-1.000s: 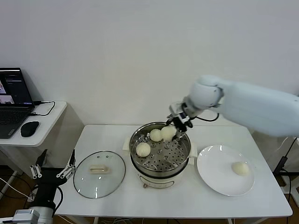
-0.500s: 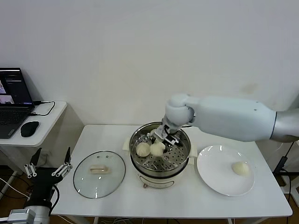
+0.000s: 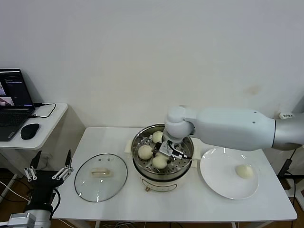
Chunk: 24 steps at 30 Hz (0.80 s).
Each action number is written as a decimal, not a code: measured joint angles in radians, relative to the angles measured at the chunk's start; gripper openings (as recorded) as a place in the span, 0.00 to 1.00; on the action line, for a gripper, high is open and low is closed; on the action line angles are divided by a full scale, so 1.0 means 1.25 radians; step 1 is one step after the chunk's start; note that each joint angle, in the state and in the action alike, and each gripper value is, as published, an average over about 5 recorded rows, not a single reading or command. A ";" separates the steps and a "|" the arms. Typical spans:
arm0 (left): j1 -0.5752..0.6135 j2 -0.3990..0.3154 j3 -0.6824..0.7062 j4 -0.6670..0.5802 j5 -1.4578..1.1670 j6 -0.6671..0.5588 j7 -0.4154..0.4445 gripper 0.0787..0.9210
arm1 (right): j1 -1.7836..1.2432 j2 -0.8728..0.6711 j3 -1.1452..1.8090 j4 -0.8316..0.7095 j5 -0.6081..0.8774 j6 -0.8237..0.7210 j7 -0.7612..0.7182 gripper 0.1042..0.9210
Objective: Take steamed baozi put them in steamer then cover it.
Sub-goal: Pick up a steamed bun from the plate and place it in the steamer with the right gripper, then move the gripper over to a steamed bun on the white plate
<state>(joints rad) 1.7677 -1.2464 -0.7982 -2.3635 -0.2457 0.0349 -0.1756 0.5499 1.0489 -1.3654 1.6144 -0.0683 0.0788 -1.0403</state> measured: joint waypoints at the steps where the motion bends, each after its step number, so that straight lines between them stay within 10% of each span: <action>1: 0.000 0.000 0.000 0.000 0.000 0.000 0.000 0.88 | -0.001 -0.002 -0.001 0.003 -0.002 0.002 0.000 0.61; 24: -0.007 0.016 -0.003 -0.002 -0.002 0.002 0.002 0.88 | 0.040 -0.093 0.055 0.027 0.062 -0.056 -0.018 0.88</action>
<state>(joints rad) 1.7583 -1.2269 -0.8023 -2.3658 -0.2479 0.0370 -0.1728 0.6005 0.9328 -1.2972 1.6478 0.0098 0.0083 -1.0622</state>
